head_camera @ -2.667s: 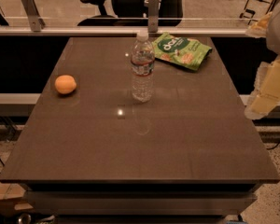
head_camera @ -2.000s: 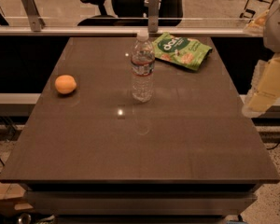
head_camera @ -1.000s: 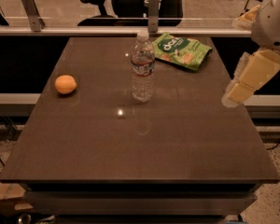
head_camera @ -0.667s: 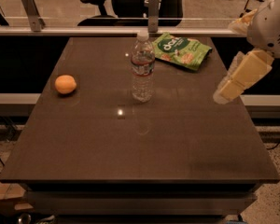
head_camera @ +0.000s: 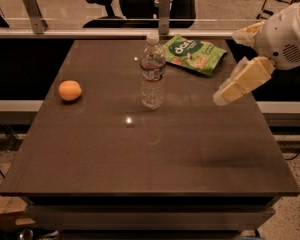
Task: Pick water bottle
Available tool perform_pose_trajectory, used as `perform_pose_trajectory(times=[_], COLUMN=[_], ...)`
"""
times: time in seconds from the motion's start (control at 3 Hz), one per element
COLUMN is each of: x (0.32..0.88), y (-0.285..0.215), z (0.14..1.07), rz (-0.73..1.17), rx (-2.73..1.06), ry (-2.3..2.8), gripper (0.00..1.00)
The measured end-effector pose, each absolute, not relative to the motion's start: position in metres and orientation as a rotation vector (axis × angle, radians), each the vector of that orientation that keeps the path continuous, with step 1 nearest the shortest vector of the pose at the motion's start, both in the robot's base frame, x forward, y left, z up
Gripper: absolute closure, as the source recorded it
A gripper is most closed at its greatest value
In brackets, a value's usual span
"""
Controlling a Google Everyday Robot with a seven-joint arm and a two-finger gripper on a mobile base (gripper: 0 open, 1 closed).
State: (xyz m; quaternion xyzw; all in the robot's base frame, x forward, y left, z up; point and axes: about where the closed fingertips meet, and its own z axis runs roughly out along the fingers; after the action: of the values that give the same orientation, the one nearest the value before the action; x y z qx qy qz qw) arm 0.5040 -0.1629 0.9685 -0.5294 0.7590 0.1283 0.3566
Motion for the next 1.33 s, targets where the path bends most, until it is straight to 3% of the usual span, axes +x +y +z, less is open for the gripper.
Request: perform_pose_trajectory(times=[1.33], x=[0.533], y=[-0.116], z=[0.958], rz=[0.576], rx=[-1.305], ry=[1.755], gripper=[0.00])
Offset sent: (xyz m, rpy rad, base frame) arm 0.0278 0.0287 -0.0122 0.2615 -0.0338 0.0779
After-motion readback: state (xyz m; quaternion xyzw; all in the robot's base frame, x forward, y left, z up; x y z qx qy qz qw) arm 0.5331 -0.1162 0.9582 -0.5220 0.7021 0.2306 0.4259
